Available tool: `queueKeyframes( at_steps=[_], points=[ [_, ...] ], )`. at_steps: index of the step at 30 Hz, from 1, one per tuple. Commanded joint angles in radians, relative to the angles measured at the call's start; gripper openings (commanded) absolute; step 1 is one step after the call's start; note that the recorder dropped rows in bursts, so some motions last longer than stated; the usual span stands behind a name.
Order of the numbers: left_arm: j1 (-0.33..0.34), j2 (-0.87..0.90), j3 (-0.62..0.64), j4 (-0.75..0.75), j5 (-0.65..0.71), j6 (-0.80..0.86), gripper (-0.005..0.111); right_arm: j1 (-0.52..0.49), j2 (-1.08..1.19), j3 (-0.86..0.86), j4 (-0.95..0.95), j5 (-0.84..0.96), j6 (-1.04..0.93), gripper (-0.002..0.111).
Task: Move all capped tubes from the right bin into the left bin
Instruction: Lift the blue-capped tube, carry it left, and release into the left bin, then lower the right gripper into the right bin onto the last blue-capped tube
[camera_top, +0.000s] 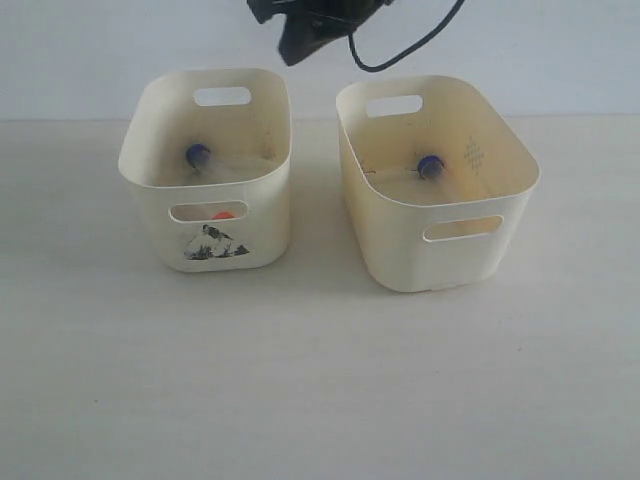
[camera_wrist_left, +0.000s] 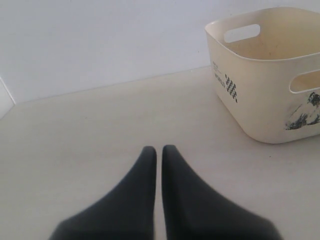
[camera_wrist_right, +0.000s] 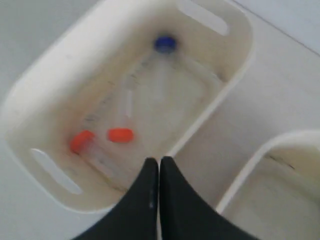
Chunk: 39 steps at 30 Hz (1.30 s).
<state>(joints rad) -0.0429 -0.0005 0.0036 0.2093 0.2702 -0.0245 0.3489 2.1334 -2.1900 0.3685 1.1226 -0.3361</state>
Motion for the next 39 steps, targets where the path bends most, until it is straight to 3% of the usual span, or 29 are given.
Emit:
queueKeyframes(
  at_steps=[1, 5, 21, 39],
  points=[
    [-0.001, 0.0, -0.004, -0.004, -0.009, -0.013, 0.004, -0.003, -0.039, 0.003, -0.423, 0.098, 0.309, 0.0],
    [-0.001, 0.0, -0.004, -0.004, -0.009, -0.013, 0.004, -0.003, -0.001, 0.003, -0.679, 0.098, 0.457, 0.0],
    [-0.001, 0.0, -0.004, -0.004, -0.009, -0.013, 0.004, -0.003, 0.145, 0.09, -0.769, 0.098, 0.588, 0.0],
    [-0.001, 0.0, -0.004, -0.004, -0.009, -0.013, 0.004, -0.001, 0.249, 0.097, -0.77, 0.098, 0.597, 0.0]
  ],
)
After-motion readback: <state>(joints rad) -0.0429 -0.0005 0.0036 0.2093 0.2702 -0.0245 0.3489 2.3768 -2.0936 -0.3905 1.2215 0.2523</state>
